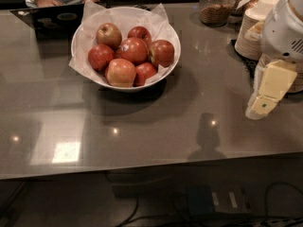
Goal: Pick apple from white bowl
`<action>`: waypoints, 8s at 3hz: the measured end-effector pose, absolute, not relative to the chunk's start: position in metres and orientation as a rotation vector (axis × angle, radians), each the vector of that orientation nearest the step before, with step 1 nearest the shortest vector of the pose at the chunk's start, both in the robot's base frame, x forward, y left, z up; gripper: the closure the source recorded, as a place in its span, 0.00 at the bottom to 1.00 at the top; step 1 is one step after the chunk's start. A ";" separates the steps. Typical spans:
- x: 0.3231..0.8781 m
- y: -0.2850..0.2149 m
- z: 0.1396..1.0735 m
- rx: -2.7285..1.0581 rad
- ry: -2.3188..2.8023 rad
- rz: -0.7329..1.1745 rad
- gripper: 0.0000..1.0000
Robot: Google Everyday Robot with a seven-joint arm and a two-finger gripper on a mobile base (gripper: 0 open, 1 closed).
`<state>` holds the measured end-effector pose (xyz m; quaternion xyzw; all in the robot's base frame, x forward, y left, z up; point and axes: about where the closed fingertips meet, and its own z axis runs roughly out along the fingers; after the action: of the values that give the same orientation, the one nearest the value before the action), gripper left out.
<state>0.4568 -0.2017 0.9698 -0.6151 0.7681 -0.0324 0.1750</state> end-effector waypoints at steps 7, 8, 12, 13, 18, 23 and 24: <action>0.590 -0.125 0.966 -1.669 1.697 0.208 0.19; 0.600 -0.119 0.969 -1.636 1.647 0.315 0.26; 0.640 -0.078 0.953 -1.722 1.604 0.416 0.25; 0.646 -0.072 0.945 -1.733 1.625 0.406 0.23; 0.645 -0.039 0.919 -1.804 1.684 0.472 0.28; 0.638 -0.040 0.903 -1.821 1.737 0.471 0.93; 0.636 -0.041 0.906 -1.806 1.712 0.487 1.00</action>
Offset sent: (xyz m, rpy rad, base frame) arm 0.0890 0.0940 -0.0281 0.1639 -0.1386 0.2545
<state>0.6361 -0.0409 0.9062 -0.6799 0.6444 0.1833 0.2982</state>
